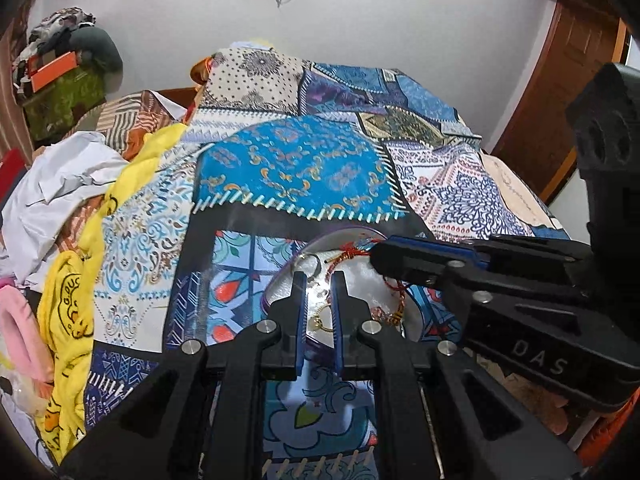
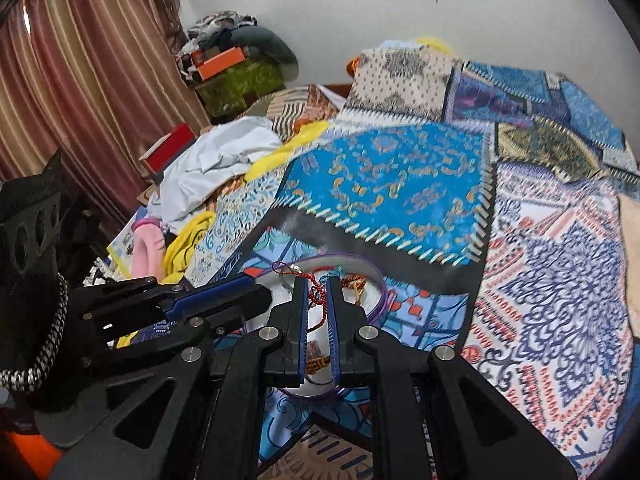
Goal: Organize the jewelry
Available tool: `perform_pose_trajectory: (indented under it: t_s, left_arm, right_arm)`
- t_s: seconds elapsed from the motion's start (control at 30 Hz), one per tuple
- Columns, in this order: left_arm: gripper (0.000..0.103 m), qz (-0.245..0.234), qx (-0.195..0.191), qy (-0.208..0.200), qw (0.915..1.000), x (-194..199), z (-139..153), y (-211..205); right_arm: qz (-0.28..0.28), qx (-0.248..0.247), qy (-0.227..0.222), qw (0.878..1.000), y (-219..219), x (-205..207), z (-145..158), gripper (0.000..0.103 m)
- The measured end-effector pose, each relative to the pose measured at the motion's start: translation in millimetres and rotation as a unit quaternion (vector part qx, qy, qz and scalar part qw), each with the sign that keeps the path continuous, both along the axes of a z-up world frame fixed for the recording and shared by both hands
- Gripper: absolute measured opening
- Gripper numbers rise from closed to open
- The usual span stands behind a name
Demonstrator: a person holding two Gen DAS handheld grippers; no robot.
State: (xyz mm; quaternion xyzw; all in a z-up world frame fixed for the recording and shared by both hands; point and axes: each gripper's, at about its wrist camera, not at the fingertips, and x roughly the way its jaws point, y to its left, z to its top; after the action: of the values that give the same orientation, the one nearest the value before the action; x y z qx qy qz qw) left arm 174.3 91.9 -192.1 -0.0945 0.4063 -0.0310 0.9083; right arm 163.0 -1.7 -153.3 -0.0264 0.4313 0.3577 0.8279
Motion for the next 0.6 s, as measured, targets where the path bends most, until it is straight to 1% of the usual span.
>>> perform_pose_trajectory:
  t_s: [0.13,0.27,0.3,0.43,0.6]
  left_arm:
    - [0.009,0.001,0.0,0.0,1.0,0,1,1]
    - [0.009,0.005,-0.008,0.004,1.0,-1,4,6]
    - [0.01,0.006,-0.009,0.004,0.9999,-2,5,7]
    - [0.01,0.016,-0.006,-0.004,0.9998,-8,14,12]
    - [0.011,0.03,-0.005,-0.019,0.9993,-17,32,18]
  right_arm:
    - [-0.001,0.0,0.013,1.0,0,1,-4,0.008]
    - [-0.01,0.009,0.027,1.0,-3,6,-4,0.008]
    - [-0.013,0.01,0.031,0.999,-4,7,-4,0.01]
    - [-0.02,0.015,0.039,0.999,-8,8,-1,0.025]
    - [-0.019,0.012,0.014,1.0,-11,0,14,0.026]
